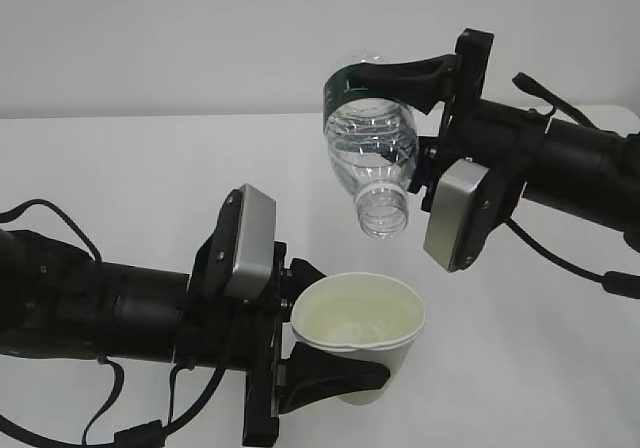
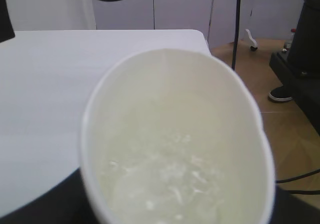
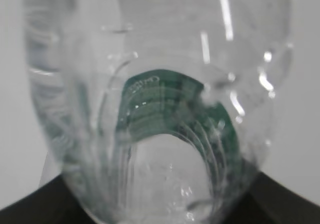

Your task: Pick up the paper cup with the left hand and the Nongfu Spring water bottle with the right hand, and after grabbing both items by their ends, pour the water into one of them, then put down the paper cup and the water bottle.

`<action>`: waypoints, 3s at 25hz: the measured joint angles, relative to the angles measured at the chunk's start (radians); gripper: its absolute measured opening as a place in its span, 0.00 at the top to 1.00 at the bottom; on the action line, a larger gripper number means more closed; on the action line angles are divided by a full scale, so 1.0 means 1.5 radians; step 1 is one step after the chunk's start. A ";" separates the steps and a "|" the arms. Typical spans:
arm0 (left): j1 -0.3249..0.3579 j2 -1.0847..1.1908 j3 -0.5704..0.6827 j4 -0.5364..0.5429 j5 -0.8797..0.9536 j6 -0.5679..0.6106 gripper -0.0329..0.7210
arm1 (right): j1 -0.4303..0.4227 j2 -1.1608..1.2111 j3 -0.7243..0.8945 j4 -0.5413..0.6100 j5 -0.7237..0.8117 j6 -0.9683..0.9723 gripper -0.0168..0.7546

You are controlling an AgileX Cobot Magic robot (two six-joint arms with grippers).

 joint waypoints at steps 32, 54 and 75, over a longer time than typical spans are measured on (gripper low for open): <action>0.000 0.000 0.000 0.000 0.001 0.000 0.41 | 0.000 0.000 0.000 0.062 0.000 0.226 0.40; 0.000 0.000 0.000 0.000 0.001 0.000 0.41 | 0.000 0.000 0.043 0.224 0.000 0.393 0.40; 0.000 0.000 0.000 -0.003 0.002 0.000 0.41 | 0.000 0.000 0.094 0.425 0.000 0.444 0.40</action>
